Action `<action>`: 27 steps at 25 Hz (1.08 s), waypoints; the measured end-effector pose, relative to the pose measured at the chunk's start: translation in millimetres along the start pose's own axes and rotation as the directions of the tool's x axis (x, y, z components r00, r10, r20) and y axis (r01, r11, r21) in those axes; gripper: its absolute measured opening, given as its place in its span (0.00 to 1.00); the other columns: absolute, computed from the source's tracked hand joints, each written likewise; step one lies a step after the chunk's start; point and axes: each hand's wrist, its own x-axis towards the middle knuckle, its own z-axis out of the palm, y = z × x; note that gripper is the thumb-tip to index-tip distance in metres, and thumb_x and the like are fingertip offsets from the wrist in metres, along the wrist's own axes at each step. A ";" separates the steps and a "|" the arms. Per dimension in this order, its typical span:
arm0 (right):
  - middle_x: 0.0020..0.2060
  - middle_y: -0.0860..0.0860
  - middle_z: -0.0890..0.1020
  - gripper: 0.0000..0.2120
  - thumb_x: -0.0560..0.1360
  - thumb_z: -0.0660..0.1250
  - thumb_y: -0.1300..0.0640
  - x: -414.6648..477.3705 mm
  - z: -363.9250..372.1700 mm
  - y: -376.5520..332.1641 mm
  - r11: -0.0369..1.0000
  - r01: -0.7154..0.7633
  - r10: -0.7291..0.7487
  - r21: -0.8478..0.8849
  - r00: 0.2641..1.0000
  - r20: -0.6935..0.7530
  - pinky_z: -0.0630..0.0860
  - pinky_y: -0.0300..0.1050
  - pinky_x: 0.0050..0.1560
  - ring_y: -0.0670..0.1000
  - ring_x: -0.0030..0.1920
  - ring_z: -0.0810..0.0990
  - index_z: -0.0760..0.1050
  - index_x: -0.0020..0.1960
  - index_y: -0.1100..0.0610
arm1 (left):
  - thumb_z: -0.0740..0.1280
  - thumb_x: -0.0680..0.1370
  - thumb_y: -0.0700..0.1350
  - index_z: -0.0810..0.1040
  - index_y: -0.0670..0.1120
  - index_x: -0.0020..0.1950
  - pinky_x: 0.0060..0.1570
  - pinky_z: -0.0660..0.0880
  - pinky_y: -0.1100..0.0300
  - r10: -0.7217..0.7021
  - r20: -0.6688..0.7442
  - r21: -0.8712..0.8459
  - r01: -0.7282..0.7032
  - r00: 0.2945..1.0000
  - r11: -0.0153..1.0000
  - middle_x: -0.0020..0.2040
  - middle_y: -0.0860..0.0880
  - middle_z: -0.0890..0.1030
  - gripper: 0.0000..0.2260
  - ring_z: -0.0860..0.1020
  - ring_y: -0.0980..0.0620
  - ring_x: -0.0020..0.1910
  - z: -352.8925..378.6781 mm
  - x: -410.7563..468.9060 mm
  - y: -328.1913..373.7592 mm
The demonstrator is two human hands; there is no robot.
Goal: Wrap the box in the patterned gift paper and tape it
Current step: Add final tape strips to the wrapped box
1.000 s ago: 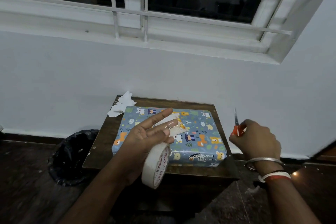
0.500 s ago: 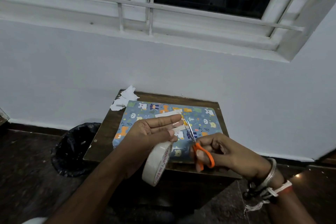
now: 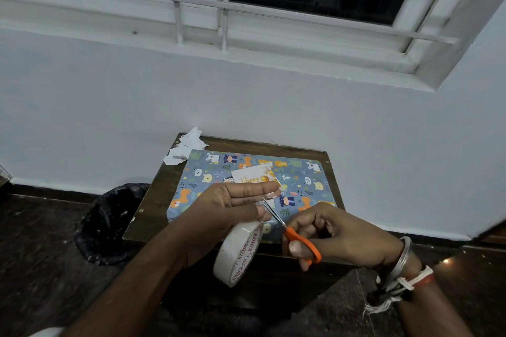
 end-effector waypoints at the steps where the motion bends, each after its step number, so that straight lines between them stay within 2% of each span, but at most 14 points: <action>1: 0.37 0.58 0.84 0.08 0.79 0.72 0.57 0.1 -0.3 0.8 1.000 0.003 -0.003 -0.004 1.000 -0.007 0.75 0.38 0.44 0.50 0.36 0.81 0.82 0.50 0.63 | 0.67 0.78 0.29 0.82 0.43 0.65 0.45 0.79 0.66 -0.002 0.003 0.002 0.002 1.000 1.000 0.61 0.48 0.85 0.18 0.85 0.56 0.48 0.1 0.3 -0.2; 6: 0.37 0.57 0.83 0.06 0.79 0.73 0.56 -2.6 -3.1 2.2 1.000 0.000 0.000 -0.001 1.000 -0.011 0.75 0.39 0.43 0.51 0.36 0.81 0.82 0.50 0.59 | 0.68 0.77 0.30 0.82 0.44 0.65 0.44 0.78 0.67 -0.008 0.006 0.043 0.008 1.000 0.999 0.60 0.49 0.85 0.18 0.85 0.55 0.52 1.2 1.5 1.2; 12: 0.36 0.59 0.83 0.03 0.78 0.73 0.56 -4.3 -3.9 0.4 1.000 0.018 -0.019 -0.020 1.000 -0.017 0.75 0.38 0.43 0.52 0.35 0.80 0.84 0.49 0.56 | 0.69 0.77 0.31 0.83 0.46 0.64 0.44 0.78 0.67 -0.030 0.027 0.080 0.028 0.999 0.996 0.59 0.49 0.86 0.18 0.85 0.56 0.49 1.6 1.1 1.1; 15: 0.35 0.60 0.82 0.04 0.78 0.74 0.57 -5.1 -4.6 -0.1 1.000 0.017 -0.018 -0.021 1.000 -0.022 0.74 0.38 0.42 0.51 0.34 0.79 0.84 0.49 0.58 | 0.68 0.77 0.31 0.82 0.46 0.64 0.45 0.79 0.66 -0.033 0.031 0.061 0.031 0.999 0.998 0.60 0.49 0.85 0.18 0.85 0.56 0.48 0.2 1.2 2.0; 19: 0.36 0.63 0.83 0.08 0.78 0.74 0.55 -5.6 -6.0 0.0 0.999 0.004 -0.005 -0.047 1.000 -0.018 0.73 0.43 0.43 0.53 0.35 0.78 0.83 0.50 0.61 | 0.67 0.78 0.30 0.81 0.46 0.66 0.46 0.79 0.66 -0.032 0.044 0.059 0.030 0.999 0.998 0.61 0.50 0.85 0.19 0.85 0.54 0.49 -0.1 1.5 2.2; 21: 0.35 0.62 0.83 0.07 0.78 0.74 0.56 -6.2 -5.9 -1.3 0.999 0.008 -0.008 -0.044 1.000 -0.015 0.74 0.43 0.43 0.53 0.35 0.78 0.83 0.49 0.60 | 0.67 0.78 0.30 0.81 0.46 0.66 0.46 0.79 0.66 -0.030 0.049 0.055 0.027 0.998 0.998 0.61 0.50 0.85 0.19 0.85 0.54 0.49 0.0 1.2 1.9; 25: 0.35 0.60 0.83 0.07 0.77 0.74 0.54 -6.7 -5.3 -2.5 0.999 0.010 -0.011 -0.047 1.000 -0.025 0.72 0.50 0.42 0.57 0.35 0.78 0.83 0.48 0.57 | 0.67 0.78 0.30 0.81 0.45 0.66 0.47 0.79 0.65 -0.024 0.064 0.034 0.022 0.998 0.999 0.62 0.49 0.84 0.19 0.85 0.54 0.49 -0.3 1.4 1.5; 27: 0.34 0.59 0.83 0.06 0.78 0.74 0.54 -5.7 -5.0 -2.6 0.999 0.011 -0.012 -0.049 1.000 -0.022 0.73 0.47 0.42 0.56 0.35 0.78 0.83 0.47 0.56 | 0.67 0.78 0.30 0.81 0.45 0.66 0.47 0.80 0.65 -0.022 0.068 0.029 0.020 0.997 0.999 0.62 0.49 0.84 0.19 0.85 0.54 0.49 -0.6 1.2 1.7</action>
